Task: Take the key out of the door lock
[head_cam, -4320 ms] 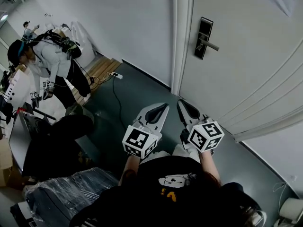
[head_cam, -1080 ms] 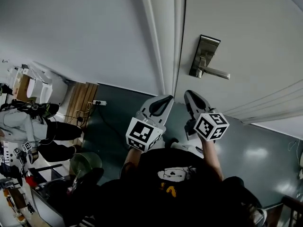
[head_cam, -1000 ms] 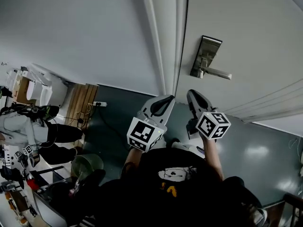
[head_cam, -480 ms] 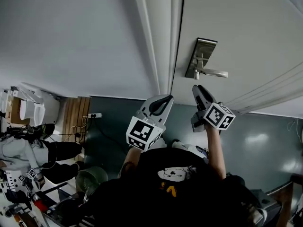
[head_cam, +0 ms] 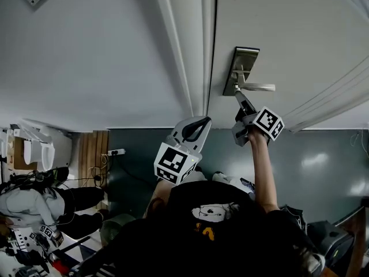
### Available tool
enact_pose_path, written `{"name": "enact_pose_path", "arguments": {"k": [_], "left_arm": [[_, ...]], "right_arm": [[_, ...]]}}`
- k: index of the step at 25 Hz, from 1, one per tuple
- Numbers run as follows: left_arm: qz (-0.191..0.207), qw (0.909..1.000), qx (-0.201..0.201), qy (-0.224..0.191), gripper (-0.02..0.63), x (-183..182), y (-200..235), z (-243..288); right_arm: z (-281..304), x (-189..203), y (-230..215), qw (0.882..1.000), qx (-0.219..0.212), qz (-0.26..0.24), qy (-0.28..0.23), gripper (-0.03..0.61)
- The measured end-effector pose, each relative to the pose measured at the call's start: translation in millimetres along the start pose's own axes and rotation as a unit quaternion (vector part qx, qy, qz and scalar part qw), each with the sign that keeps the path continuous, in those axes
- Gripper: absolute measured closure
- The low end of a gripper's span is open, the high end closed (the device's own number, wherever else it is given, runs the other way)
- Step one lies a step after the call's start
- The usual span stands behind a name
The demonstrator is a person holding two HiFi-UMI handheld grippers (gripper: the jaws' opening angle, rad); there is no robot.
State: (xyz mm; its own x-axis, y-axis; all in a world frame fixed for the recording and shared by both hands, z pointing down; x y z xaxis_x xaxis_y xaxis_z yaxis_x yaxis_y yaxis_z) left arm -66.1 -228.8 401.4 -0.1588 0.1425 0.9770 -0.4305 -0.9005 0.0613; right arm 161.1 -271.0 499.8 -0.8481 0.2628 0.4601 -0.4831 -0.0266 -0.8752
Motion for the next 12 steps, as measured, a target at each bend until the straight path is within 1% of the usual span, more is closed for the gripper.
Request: {"name": "enact_pose_path", "arguments": {"k": [3,6,7,10,12], "left_arm": [[0.002,1.0000,0.002,0.002,0.604,3,7,-2],[0.002,1.0000,0.001,0.002,0.604,6,15,-6],[0.001,1.0000,0.001,0.001,0.604,6,17,-7],[0.000,1.0000,-0.001,0.000,0.604,5,22,-9],[-0.001,1.0000,-0.002,-0.001,0.604,4,24,-11]], "right_arm": [[11,-2,-8,0.999,-0.002,0.033,-0.013,0.433],[20,0,-14,0.998,0.002,0.052,-0.022,0.483],[22,0,-15,0.998,0.001,0.058,-0.026,0.486],[24,-2,-14,0.996,-0.016,0.077,-0.038,0.505],[26,-2,-13,0.994,-0.036,0.096,-0.044,0.533]]}}
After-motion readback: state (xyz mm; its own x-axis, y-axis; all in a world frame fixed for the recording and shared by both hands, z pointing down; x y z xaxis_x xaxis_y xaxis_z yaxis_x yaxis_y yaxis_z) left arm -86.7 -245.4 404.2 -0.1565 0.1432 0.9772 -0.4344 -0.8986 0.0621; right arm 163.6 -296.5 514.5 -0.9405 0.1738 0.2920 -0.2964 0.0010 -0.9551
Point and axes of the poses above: the fingertips, and each gripper's own axes: z forward along the fingers, y to its left, x out of its underside, the point moved 6 cm from there along -z, backward along the fingers, and after that the axes turned 2 degrees about y, right-handed, at the moved point
